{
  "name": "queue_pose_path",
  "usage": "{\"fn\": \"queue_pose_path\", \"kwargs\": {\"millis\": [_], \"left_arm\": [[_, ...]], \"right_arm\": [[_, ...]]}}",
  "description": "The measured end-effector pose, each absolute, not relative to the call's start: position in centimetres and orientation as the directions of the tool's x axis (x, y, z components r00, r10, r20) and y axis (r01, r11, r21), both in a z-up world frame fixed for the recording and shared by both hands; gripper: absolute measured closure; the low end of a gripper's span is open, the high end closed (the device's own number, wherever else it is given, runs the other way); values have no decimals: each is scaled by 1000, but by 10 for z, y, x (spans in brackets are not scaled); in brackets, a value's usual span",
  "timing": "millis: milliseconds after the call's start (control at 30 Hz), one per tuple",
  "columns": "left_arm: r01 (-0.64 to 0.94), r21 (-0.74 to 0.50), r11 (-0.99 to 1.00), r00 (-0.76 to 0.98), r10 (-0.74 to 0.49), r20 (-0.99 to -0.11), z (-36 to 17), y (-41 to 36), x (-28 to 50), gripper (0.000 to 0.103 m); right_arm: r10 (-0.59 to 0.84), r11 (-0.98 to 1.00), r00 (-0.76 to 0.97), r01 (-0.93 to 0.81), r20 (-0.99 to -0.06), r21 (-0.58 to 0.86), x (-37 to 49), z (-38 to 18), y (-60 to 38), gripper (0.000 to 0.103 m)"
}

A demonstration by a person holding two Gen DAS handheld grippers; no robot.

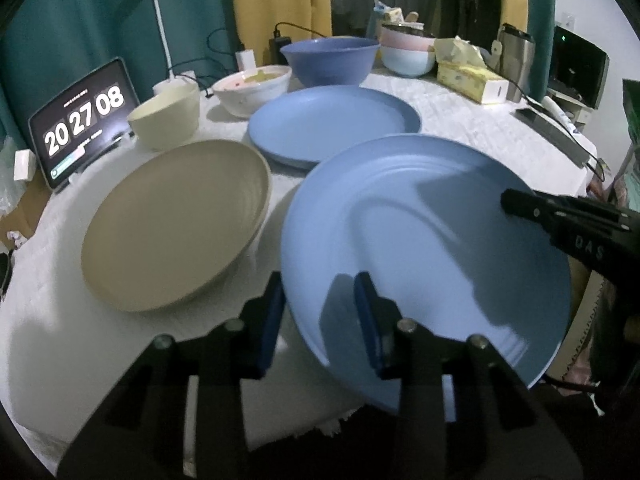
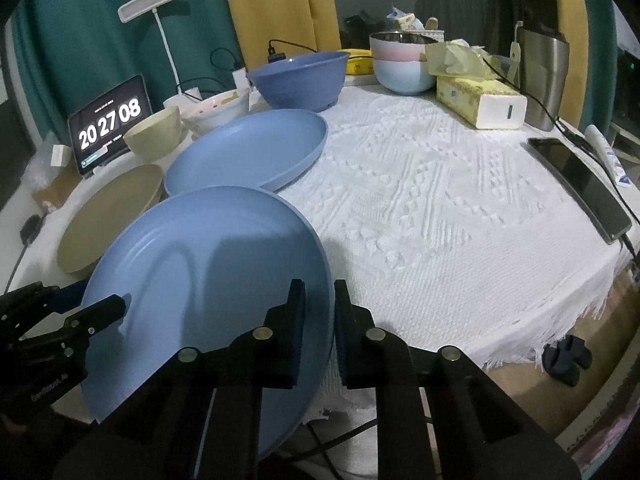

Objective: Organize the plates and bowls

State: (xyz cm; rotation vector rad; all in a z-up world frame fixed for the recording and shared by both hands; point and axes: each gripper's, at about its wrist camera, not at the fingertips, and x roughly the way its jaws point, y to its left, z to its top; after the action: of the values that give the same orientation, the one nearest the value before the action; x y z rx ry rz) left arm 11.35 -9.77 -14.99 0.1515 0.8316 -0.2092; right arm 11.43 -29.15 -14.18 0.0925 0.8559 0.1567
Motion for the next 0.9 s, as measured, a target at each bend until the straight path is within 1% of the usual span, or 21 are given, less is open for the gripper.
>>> {"fn": "queue_pose_path", "kwargs": {"millis": [600,900], "left_arm": [[225,46,973,710,-131,-692,-124,-94,128,66],[208,35,978,721,-129,-680,-116,-89,144,66]], "right_arm": [[165,986,672,-105,-722,127,136,-117,-288,87],[170,985,673,-119,-720,121,156,-109,-285,87]]}}
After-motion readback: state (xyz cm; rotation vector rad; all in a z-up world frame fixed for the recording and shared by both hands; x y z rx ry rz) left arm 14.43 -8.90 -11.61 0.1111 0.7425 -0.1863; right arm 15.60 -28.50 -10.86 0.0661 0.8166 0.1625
